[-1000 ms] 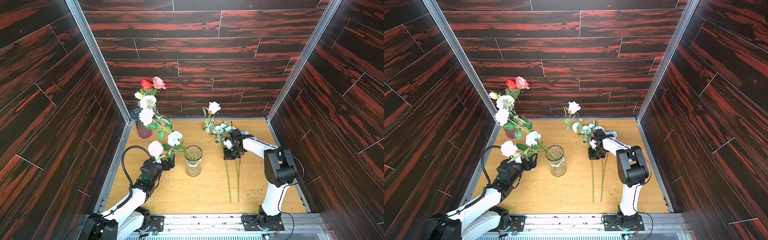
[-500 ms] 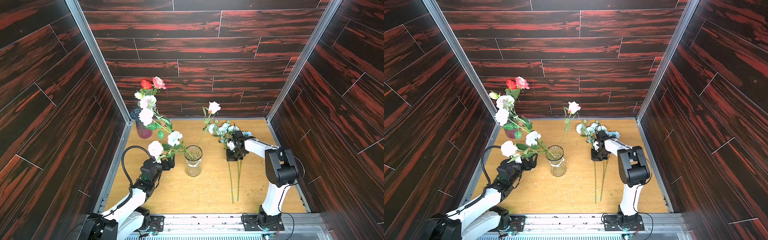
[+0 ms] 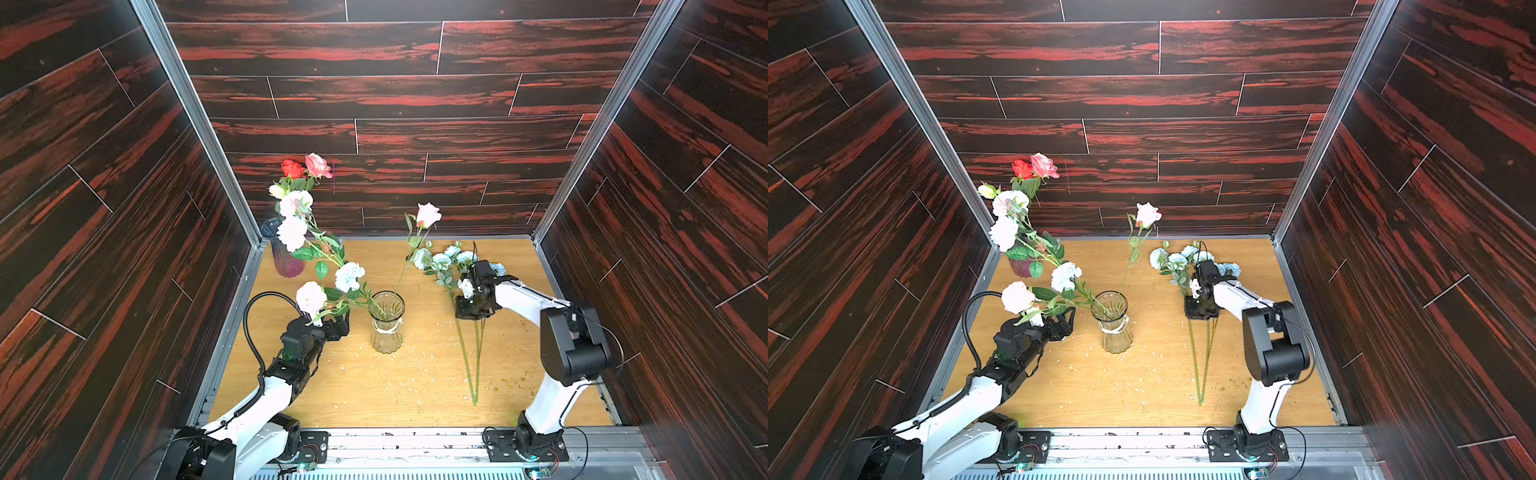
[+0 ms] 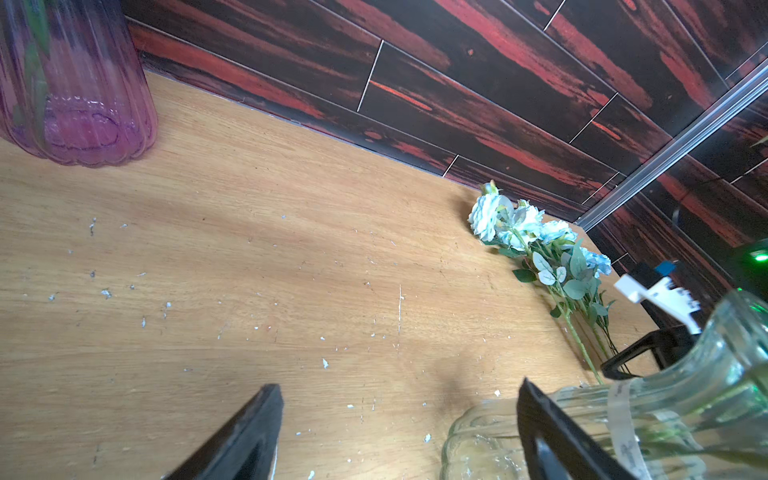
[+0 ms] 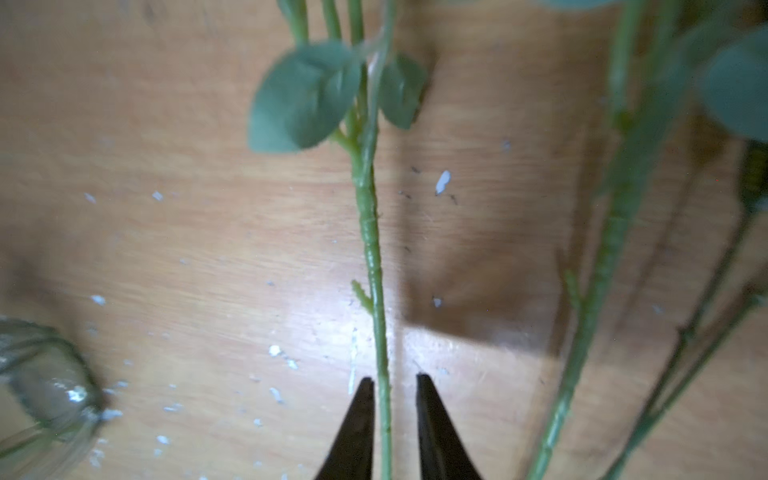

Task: Pick out blue flowers from the vase
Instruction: Place the flower at the center of the board.

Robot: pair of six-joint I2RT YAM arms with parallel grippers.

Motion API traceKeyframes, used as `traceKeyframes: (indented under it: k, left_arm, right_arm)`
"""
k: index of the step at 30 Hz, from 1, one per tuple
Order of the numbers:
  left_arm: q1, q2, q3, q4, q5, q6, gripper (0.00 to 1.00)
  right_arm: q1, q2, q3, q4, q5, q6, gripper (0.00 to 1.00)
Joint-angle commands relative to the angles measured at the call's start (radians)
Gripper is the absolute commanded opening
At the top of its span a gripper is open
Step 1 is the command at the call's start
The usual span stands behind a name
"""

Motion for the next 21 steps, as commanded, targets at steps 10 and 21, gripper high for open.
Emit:
traceKeyframes:
  k: [10, 21]
  left_arm:
    - [-0.005, -0.056, 0.043, -0.13, -0.024, -0.017, 0.89]
    - [-0.007, -0.248, 0.012, -0.364, 0.011, -0.047, 0.87]
  right_arm:
    - [0.092, -0.478, -0.386, 0.49, 0.009, 0.008, 0.43]
    - [0.211, -0.753, -0.55, 0.716, -0.19, -0.055, 0.39]
